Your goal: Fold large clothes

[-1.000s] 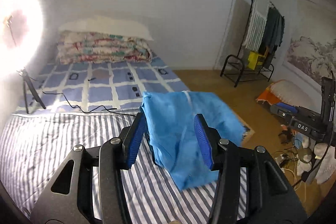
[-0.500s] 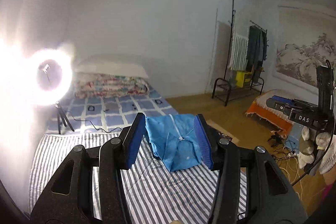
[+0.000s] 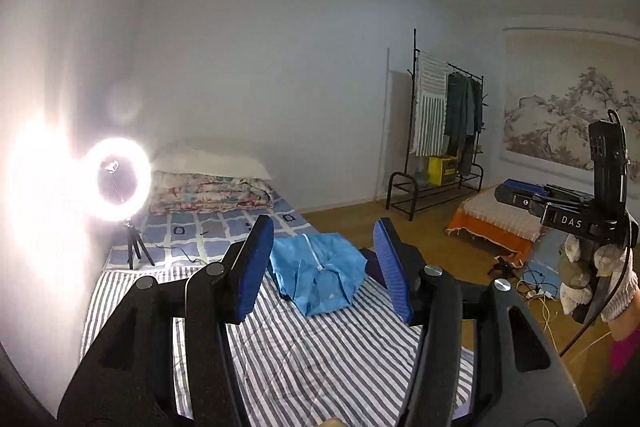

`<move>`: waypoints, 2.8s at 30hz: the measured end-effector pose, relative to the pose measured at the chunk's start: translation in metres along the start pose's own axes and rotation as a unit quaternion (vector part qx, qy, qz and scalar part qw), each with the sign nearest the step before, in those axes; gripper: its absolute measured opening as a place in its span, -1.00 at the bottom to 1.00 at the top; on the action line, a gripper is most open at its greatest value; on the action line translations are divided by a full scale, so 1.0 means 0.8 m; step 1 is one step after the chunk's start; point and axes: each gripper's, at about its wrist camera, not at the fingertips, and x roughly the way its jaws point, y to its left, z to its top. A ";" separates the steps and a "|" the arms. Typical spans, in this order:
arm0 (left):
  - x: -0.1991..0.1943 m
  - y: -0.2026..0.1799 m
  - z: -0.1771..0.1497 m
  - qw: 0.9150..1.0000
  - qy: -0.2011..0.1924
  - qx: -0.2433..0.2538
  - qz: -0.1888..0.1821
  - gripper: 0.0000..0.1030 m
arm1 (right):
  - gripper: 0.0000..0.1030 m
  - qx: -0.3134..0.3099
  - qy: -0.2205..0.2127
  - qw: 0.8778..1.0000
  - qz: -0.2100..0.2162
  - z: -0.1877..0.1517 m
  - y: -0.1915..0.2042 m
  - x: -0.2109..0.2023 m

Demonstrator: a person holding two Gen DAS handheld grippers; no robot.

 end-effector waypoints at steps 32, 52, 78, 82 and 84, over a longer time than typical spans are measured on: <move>0.055 0.038 -0.245 0.991 0.127 -0.026 0.037 0.76 | 0.80 0.054 0.063 0.986 -0.146 -0.217 0.031 0.068; 0.095 0.054 -0.292 0.983 0.162 0.002 0.087 1.00 | 0.99 0.084 0.068 0.977 -0.186 -0.257 0.020 0.123; 0.092 0.057 -0.293 0.983 0.159 0.001 0.092 1.00 | 0.99 0.071 0.092 0.978 -0.174 -0.271 0.045 0.137; 0.092 0.057 -0.293 0.983 0.158 0.002 0.093 1.00 | 0.99 0.070 0.093 0.978 -0.174 -0.272 0.046 0.137; 0.092 0.057 -0.294 0.983 0.157 0.001 0.094 1.00 | 0.99 0.070 0.093 0.978 -0.174 -0.272 0.046 0.138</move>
